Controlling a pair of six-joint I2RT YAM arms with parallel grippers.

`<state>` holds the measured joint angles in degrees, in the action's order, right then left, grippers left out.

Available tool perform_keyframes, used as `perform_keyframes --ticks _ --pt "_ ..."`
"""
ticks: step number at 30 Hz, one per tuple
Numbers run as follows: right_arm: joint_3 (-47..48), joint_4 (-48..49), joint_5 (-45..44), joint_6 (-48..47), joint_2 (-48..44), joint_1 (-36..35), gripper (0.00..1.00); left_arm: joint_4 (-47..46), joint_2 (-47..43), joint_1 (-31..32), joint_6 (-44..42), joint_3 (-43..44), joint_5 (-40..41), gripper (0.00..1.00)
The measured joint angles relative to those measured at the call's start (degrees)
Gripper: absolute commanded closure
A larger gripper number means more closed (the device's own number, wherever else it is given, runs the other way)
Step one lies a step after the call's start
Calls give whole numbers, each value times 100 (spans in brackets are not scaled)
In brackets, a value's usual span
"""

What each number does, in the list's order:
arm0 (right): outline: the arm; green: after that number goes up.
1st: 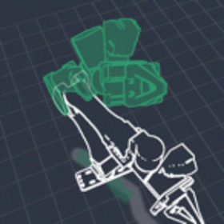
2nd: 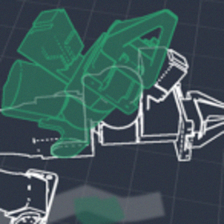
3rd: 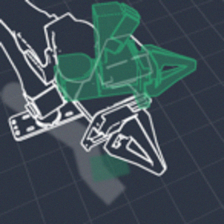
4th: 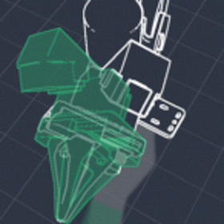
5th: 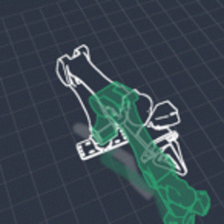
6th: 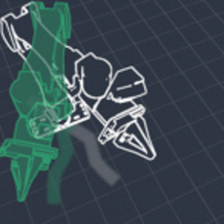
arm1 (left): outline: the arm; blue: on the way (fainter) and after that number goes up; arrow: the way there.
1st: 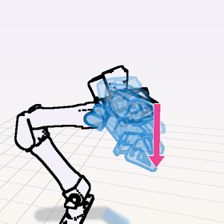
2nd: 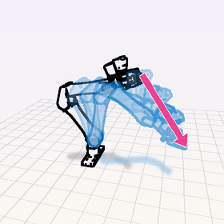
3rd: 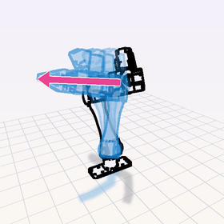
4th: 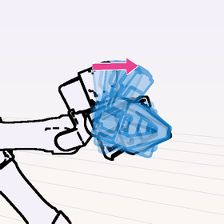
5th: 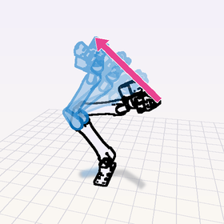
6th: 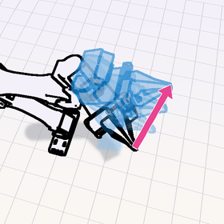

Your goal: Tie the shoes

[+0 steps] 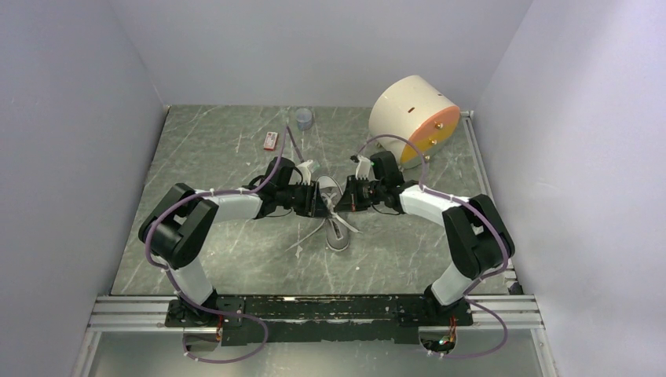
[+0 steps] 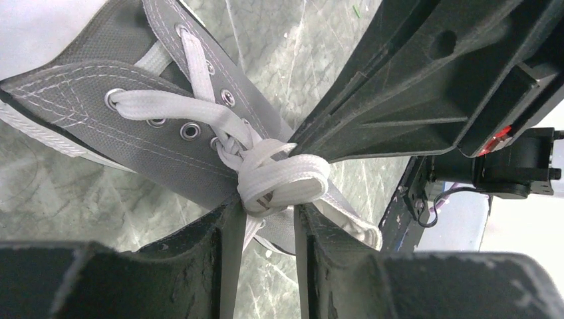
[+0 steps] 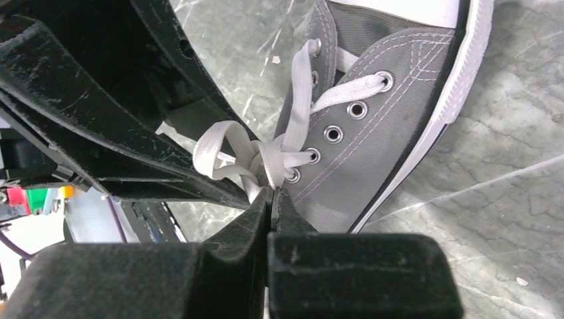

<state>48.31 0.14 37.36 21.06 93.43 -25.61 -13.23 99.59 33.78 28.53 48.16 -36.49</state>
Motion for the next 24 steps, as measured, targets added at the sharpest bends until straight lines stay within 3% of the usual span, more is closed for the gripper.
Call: perform_keyframes --ticks 16,20,24 --pt "-201 70 664 70 -417 -160 100 -481 116 0 520 0 -2 68" --pt "-205 229 675 197 -284 -345 93 -608 221 0 608 -2 -55 69" --pt "-155 306 505 437 -155 -501 70 -621 260 0 612 -31 -101 69"
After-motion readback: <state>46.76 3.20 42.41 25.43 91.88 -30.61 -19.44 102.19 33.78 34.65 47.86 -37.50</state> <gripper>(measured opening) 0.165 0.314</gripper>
